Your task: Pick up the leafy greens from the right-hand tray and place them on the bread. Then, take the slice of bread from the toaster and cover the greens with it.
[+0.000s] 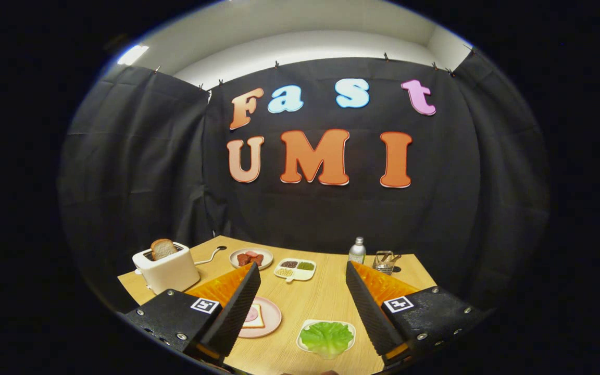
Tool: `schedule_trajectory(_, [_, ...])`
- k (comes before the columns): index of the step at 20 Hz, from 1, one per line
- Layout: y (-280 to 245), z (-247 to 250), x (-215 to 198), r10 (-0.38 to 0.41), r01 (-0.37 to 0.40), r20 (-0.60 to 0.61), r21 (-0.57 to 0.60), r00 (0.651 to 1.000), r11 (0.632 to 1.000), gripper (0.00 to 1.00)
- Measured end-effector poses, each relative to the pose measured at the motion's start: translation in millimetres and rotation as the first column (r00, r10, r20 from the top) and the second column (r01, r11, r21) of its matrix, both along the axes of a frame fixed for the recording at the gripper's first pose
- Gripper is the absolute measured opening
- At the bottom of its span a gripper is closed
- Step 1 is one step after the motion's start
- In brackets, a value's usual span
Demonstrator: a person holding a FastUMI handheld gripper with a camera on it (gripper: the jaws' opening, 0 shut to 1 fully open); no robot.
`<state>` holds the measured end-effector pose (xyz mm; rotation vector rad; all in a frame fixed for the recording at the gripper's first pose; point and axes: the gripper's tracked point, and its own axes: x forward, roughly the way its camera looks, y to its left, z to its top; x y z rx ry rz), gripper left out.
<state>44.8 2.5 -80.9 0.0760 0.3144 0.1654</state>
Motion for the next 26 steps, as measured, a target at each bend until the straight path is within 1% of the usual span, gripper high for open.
schedule_trajectory(2, [0.4, -14.5, 5.4, 0.021, -0.021, -0.049, -0.001, 0.999, 1.0, 0.99])
schedule_trajectory(4, [-9.5, -27.8, 11.7, 0.007, -0.009, -0.084, -0.026, 0.996, 1.0, 0.99])
schedule_trajectory(6, [-11.0, -40.1, 16.7, 0.017, -0.023, -0.114, -0.046, 0.993, 0.999, 0.99])
schedule_trajectory(8, [-9.3, -60.6, 18.6, 0.043, -0.052, -0.169, -0.05, 0.985, 0.997, 0.99])
schedule_trajectory(9, [-12.3, -69.4, 19.3, 0.044, -0.056, -0.198, -0.056, 0.979, 0.997, 0.99])
schedule_trajectory(11, [-16.2, -80.1, 22.5, 0.042, -0.059, -0.228, -0.065, 0.973, 0.996, 0.99])
schedule_trajectory(14, [-12.8, -101.6, 25.7, 0.077, -0.097, -0.286, -0.059, 0.955, 0.993, 0.99])
schedule_trajectory(20, [-11.0, -154.1, 27.3, 0.131, -0.158, -0.435, -0.026, 0.891, 0.987, 0.99])
schedule_trajectory(23, [-16.1, -189.8, 26.7, 0.132, -0.178, -0.521, -0.038, 0.843, 0.983, 0.99])
schedule_trajectory(25, [-18.3, -215.3, 22.4, 0.14, -0.2, -0.585, -0.039, 0.799, 0.979, 0.99])
schedule_trajectory(26, [-20.8, -227.2, 21.9, 0.136, -0.203, -0.607, -0.044, 0.783, 0.978, 0.99])
